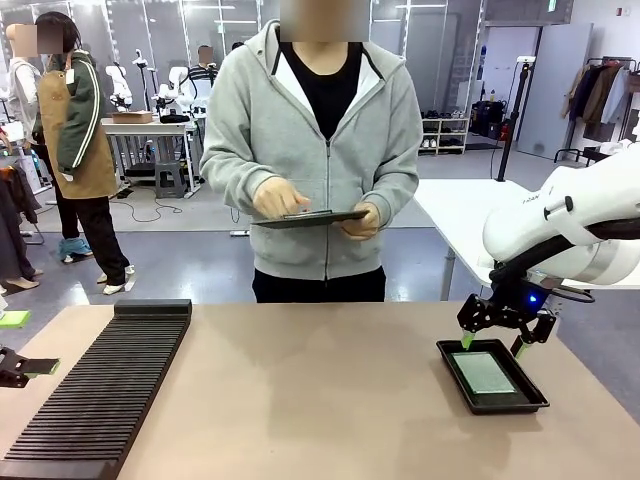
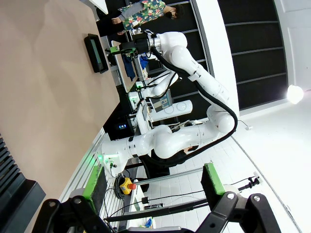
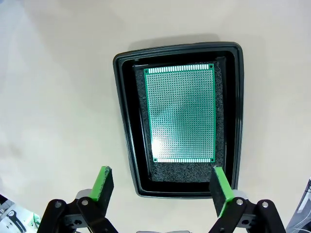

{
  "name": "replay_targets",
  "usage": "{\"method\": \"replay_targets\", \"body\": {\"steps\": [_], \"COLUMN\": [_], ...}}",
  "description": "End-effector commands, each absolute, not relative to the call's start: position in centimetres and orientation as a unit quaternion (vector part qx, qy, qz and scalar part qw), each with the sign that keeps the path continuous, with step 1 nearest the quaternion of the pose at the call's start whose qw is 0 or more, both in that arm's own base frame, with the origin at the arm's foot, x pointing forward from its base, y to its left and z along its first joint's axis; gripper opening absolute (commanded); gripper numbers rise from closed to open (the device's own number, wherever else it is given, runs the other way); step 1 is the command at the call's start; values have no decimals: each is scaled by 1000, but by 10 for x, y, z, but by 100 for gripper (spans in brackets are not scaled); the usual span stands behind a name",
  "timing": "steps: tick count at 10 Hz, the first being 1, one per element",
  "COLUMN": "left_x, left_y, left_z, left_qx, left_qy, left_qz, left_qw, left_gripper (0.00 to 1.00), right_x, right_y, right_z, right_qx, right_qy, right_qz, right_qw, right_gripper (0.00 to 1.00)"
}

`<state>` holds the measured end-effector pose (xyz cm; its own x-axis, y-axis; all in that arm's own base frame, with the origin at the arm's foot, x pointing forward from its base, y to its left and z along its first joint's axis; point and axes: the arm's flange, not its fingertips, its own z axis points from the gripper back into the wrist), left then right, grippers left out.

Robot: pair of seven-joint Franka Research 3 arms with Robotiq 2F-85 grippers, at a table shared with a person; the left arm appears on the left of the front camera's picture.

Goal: Inspect the PCB.
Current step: Place the Blank PCB in the ESD tray.

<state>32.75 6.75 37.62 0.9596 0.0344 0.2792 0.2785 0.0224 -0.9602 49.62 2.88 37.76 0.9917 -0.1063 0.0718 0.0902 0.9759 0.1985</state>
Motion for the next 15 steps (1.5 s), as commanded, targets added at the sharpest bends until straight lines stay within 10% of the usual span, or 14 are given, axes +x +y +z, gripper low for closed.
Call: {"method": "replay_targets", "body": {"steps": [1,15], "left_x": [328,328], "left_y": [68,68], "left_z": [377,377], "left_qx": [-692,-692], "left_qy": [-115,-115], "left_qz": [-87,-87], "left_qw": [707,707], "left_gripper": [100,100], "right_x": [496,496], "right_y": [29,29], "right_z": [377,377], "right_qx": [100,100], "right_qy": [-42,-42], "right_qz": [-50,-50], "right_qw": [993,993], "right_gripper": [100,100]}}
